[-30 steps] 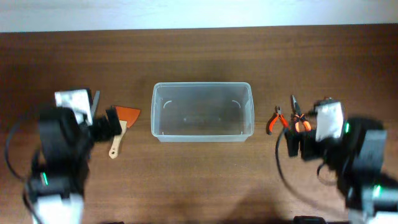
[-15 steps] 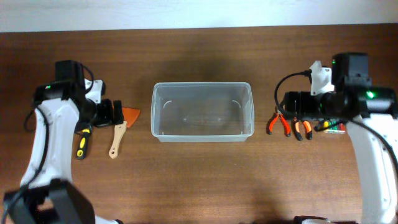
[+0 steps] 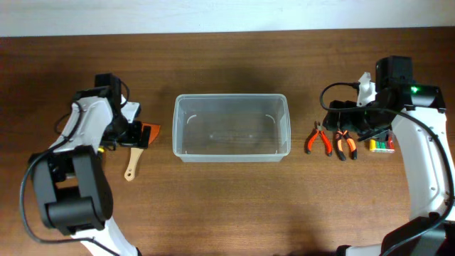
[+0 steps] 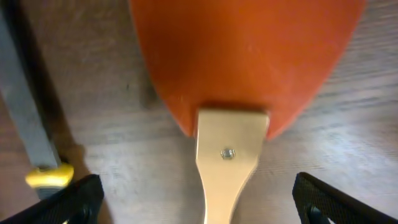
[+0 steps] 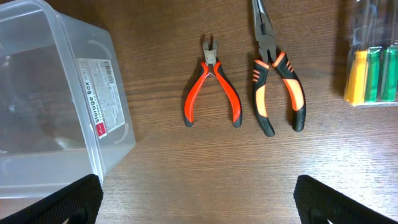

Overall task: Pack container
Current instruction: 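Grasp the orange scraper by its wooden handle with the left gripper and lift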

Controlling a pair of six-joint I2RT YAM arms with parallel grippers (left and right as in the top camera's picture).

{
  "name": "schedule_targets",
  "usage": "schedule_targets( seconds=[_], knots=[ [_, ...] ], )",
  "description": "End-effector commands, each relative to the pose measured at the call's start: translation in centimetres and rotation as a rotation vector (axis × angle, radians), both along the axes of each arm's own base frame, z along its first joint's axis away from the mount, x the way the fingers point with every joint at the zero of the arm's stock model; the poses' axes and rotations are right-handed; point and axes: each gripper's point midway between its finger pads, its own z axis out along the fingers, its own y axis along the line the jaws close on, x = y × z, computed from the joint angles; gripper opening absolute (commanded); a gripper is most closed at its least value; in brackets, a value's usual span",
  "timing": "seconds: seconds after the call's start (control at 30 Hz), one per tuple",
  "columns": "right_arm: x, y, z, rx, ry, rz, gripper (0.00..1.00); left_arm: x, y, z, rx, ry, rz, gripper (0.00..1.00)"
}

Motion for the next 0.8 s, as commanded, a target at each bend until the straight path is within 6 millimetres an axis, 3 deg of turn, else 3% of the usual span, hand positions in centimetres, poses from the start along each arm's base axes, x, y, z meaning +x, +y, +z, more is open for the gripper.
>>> schedule_targets(
  seconds=[0.0, 0.27, 0.37, 0.53, 0.6, 0.67, 0.77],
  knots=[
    [0.4, -0.5, 0.5, -0.010, -0.015, -0.021, 0.99, 0.3, 0.6, -1.2, 0.071, 0.029, -0.060, 0.99],
    [0.4, -0.5, 0.5, -0.011, -0.015, -0.021, 0.99, 0.0, 0.6, -3.8, 0.071, 0.090, -0.115, 0.89],
    [0.4, -0.6, 0.5, -0.013, -0.014, -0.022, 0.99, -0.1, 0.6, -4.3, 0.069, 0.102, -0.115, 0.79],
    [0.4, -0.6, 0.5, -0.013, -0.014, -0.022, 0.99, -0.1, 0.6, -4.5, 0.066, 0.101, -0.105, 0.34],
    [0.4, -0.6, 0.5, -0.013, -0.014, -0.022, 0.99, -0.1, 0.6, -4.5, 0.066, 0.102, -0.105, 0.23],
    [0.3, -0.6, 0.4, -0.013, -0.011, -0.022, 0.99, 0.0, 0.6, -4.1, 0.066, 0.103, -0.105, 0.18],
    [0.3, -0.6, 0.4, -0.013, -0.010, -0.022, 0.99, 1.0, 0.6, -2.5, 0.068, 0.090, -0.106, 0.07]
  ],
)
